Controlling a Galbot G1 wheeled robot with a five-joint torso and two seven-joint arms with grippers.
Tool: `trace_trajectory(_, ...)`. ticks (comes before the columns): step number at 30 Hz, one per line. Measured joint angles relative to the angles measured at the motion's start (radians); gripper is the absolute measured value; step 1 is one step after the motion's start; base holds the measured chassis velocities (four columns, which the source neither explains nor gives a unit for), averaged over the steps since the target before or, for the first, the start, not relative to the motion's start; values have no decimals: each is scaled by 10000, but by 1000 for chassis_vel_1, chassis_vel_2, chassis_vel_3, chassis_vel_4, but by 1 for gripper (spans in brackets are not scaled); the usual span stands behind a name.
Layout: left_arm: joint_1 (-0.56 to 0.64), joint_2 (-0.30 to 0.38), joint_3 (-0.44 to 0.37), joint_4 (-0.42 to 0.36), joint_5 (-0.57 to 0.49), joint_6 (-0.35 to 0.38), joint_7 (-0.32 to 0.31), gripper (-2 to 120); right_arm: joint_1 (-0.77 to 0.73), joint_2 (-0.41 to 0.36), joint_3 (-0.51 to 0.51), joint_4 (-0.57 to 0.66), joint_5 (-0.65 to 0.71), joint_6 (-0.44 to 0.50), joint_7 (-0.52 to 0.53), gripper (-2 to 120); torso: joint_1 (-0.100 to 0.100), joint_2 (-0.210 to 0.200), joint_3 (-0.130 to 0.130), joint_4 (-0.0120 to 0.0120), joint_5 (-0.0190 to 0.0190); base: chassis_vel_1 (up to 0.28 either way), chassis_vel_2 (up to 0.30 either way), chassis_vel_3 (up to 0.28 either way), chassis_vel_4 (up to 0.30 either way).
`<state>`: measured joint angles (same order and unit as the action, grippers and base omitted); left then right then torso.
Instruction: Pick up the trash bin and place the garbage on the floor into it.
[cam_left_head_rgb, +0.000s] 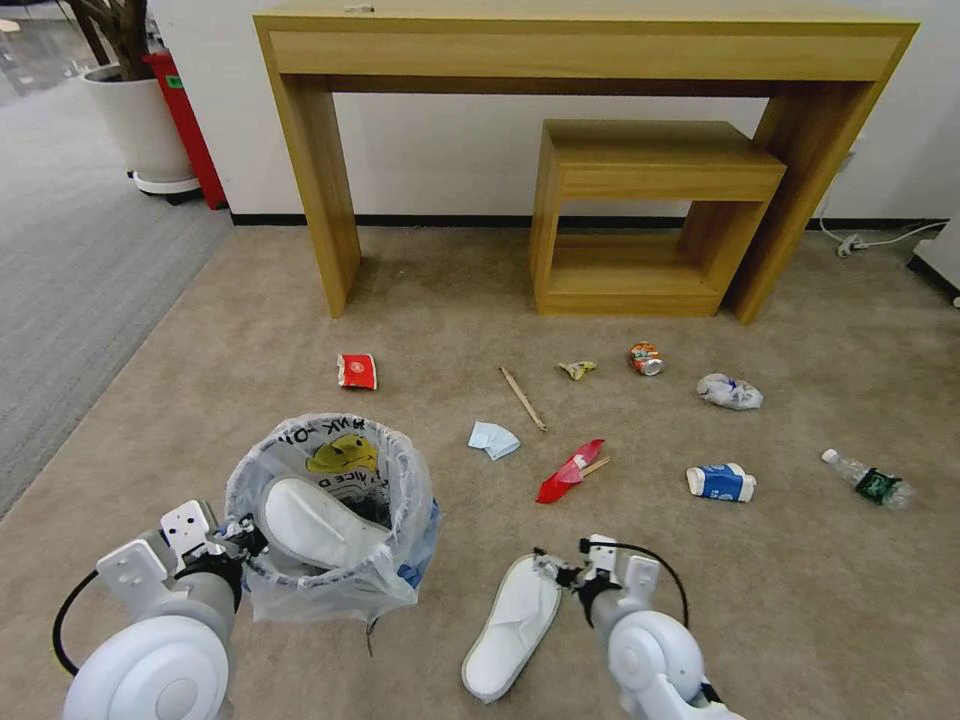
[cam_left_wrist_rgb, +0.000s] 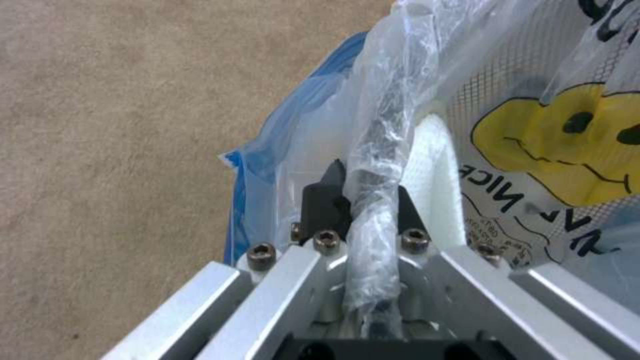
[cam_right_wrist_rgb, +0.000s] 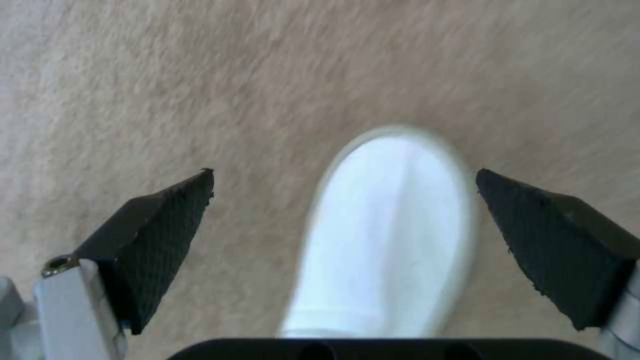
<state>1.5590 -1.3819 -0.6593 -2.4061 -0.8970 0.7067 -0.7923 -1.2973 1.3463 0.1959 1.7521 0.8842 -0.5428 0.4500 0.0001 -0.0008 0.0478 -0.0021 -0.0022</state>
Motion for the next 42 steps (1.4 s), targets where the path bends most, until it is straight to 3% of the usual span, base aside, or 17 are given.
trace_trajectory(6,51,-81,12,24,116,-33,55,1,754,526,-346,-995,847,-222,650,100,0,0,0,0,1,0,0,0,0)
trace_trajectory(7,14,-87,-39,78,145,-59,64,1,1285,950,-622,-1668,1159,-251,1412,100,0,0,1,2,1,0,0,0,0)
trace_trajectory(12,-37,-127,-23,227,241,-105,117,1,1406,1095,-730,-1660,1343,-387,2250,100,0,0,1,1,2,0,0,0,0)
trace_trajectory(20,-45,-157,77,404,392,-176,233,1,934,831,-568,-922,1596,-393,2560,100,0,0,0,0,1,0,0,0,0)
trace_trajectory(30,27,-150,149,406,504,-223,242,1,712,824,-687,-1477,1172,-460,2272,100,0,0,0,0,3,0,0,0,0)
trace_trajectory(42,37,-233,176,411,646,-266,250,1,761,891,-699,-1816,774,-340,2008,59,0,0,0,0,2,0,0,0,0)
